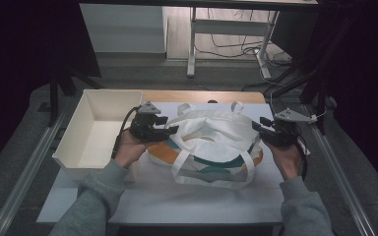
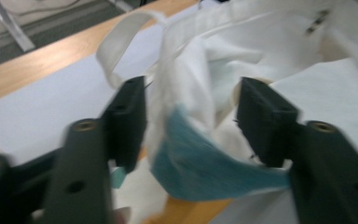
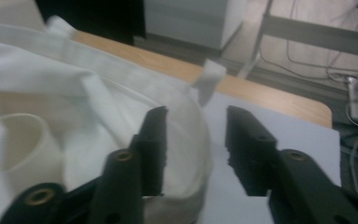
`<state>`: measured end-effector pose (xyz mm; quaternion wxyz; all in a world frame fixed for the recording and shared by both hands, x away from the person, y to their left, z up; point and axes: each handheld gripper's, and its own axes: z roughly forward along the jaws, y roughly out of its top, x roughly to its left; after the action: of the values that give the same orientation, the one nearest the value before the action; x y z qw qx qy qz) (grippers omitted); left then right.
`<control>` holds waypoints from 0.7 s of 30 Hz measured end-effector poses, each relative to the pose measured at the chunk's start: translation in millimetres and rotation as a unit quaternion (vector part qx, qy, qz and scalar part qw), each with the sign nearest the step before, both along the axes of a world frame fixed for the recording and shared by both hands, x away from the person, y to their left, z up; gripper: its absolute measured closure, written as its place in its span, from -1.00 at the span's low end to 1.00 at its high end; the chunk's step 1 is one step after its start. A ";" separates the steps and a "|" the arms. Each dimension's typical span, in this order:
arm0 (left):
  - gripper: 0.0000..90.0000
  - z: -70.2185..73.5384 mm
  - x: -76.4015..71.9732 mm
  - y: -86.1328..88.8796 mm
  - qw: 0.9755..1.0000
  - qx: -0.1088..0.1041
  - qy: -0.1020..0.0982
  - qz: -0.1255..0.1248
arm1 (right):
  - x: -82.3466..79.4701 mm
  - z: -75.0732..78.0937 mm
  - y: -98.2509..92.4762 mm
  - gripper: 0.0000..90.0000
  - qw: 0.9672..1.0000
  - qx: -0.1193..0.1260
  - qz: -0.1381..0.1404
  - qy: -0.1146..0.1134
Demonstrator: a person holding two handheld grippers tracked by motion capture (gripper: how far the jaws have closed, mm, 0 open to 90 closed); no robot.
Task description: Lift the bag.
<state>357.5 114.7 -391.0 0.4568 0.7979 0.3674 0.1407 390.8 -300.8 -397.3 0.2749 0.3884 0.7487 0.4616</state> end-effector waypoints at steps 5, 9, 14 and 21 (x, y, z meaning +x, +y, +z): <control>-0.37 8.3 -19.5 8.0 1.000 -0.010 -0.019 -0.011 | -26.1 8.7 -10.1 0.00 0.999 0.029 0.021 -0.012; -0.38 10.9 -36.2 18.3 0.999 -0.009 -0.030 -0.018 | -45.0 9.1 -20.3 -0.03 0.999 0.035 0.032 -0.016; -0.40 6.7 -54.4 35.5 0.999 -0.006 -0.037 -0.012 | -60.7 3.1 -29.5 -0.03 0.999 0.028 0.041 -0.015; -0.51 -5.5 -74.3 60.9 0.999 0.001 -0.043 0.018 | -73.8 -13.8 -39.8 -0.03 0.999 0.023 0.037 -0.001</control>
<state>283.2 175.5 -396.4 0.4685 0.7849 0.3617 0.1834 317.0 -340.6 -411.2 0.2490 0.3666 0.7514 0.4889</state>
